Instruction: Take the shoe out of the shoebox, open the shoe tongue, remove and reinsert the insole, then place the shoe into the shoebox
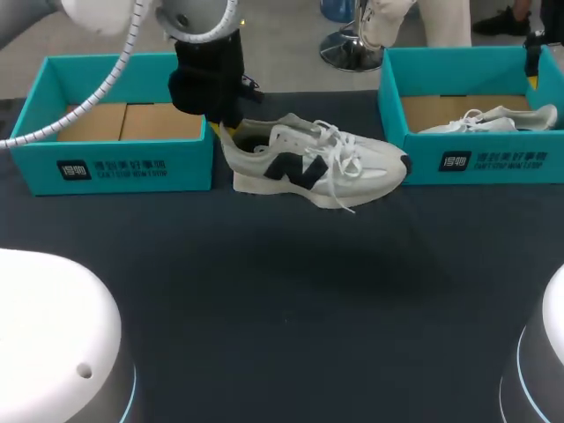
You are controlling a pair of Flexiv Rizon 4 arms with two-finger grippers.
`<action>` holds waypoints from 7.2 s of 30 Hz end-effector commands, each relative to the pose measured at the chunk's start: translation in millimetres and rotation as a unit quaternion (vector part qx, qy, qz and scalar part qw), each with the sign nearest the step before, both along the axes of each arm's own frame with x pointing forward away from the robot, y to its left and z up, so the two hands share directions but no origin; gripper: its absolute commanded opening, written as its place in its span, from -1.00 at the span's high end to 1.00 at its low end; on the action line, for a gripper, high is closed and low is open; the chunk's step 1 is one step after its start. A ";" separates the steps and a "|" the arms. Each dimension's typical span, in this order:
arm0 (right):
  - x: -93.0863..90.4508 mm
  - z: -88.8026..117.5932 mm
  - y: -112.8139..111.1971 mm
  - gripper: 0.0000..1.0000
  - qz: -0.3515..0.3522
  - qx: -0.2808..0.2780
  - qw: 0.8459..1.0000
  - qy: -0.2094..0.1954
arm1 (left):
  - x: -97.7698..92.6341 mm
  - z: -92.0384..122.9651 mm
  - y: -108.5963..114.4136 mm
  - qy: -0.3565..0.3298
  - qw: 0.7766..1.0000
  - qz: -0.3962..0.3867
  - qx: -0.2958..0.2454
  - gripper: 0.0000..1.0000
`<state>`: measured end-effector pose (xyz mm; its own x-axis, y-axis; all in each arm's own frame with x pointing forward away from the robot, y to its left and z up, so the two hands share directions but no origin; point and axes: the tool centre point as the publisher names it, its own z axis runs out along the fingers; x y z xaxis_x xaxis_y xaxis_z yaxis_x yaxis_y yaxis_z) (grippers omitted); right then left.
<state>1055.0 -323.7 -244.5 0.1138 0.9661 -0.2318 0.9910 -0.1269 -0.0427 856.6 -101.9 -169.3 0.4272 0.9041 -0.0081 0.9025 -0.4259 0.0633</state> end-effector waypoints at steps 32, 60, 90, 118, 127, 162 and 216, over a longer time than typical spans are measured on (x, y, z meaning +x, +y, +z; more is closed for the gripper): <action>1.7 0.4 -0.2 -1.00 -0.001 0.000 1.000 0.002 | -9.6 -8.4 -9.1 0.012 0.999 0.033 0.030 1.00; 1.7 0.4 -0.2 -1.00 -0.001 0.000 1.000 0.002 | -34.1 -142.2 -26.0 0.082 0.991 0.039 0.095 1.00; 1.7 0.4 -0.2 -1.00 -0.001 0.000 1.000 0.002 | -69.6 -193.0 -27.5 0.105 0.985 0.028 0.135 1.00; 1.7 0.4 -0.2 -1.00 -0.001 0.000 1.000 0.002 | -87.6 -86.2 17.6 0.056 0.995 0.081 -0.027 -1.00; 1.7 0.4 -0.2 -1.00 -0.001 0.000 1.000 0.002 | -104.0 -73.8 80.2 0.037 0.958 0.221 -0.178 -1.00; 1.7 0.4 -0.2 -1.00 -0.001 0.000 1.000 0.002 | -112.3 -80.2 144.0 0.240 0.788 0.447 -0.349 -1.00; 1.7 0.4 -0.2 -1.00 -0.001 0.000 1.000 0.002 | -131.5 -193.6 203.3 0.550 0.517 0.570 -0.325 -1.00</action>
